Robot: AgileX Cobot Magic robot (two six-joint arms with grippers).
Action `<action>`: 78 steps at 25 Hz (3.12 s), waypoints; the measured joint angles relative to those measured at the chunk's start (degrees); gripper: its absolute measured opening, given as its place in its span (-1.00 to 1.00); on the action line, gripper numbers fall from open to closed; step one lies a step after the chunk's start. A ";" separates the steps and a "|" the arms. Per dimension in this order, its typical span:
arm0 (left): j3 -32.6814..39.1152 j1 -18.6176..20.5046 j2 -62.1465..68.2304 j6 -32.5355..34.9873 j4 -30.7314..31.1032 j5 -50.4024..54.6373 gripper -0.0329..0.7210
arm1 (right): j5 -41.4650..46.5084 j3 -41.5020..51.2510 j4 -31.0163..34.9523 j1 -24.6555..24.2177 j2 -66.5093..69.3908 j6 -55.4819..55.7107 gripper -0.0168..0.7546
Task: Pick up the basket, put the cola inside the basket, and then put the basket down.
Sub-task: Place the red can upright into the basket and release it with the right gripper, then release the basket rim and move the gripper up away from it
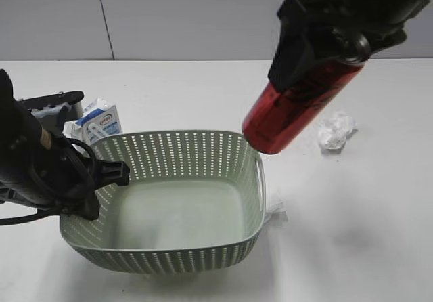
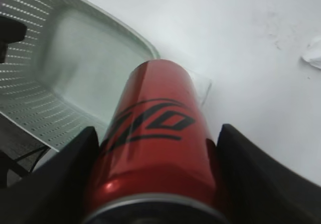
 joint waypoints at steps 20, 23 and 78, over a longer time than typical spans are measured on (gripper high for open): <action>0.00 0.00 0.00 0.00 -0.34 -0.06 -0.90 | -16.47 0.53 5.92 11.62 16.00 -3.42 0.39; 0.00 0.00 0.00 0.00 -0.56 -0.06 -0.90 | -16.60 0.53 5.86 11.99 18.16 -3.88 0.39; 0.65 -0.02 0.75 -0.02 -4.01 1.24 -0.90 | 1.57 -7.51 -12.96 -21.30 9.84 -8.46 0.59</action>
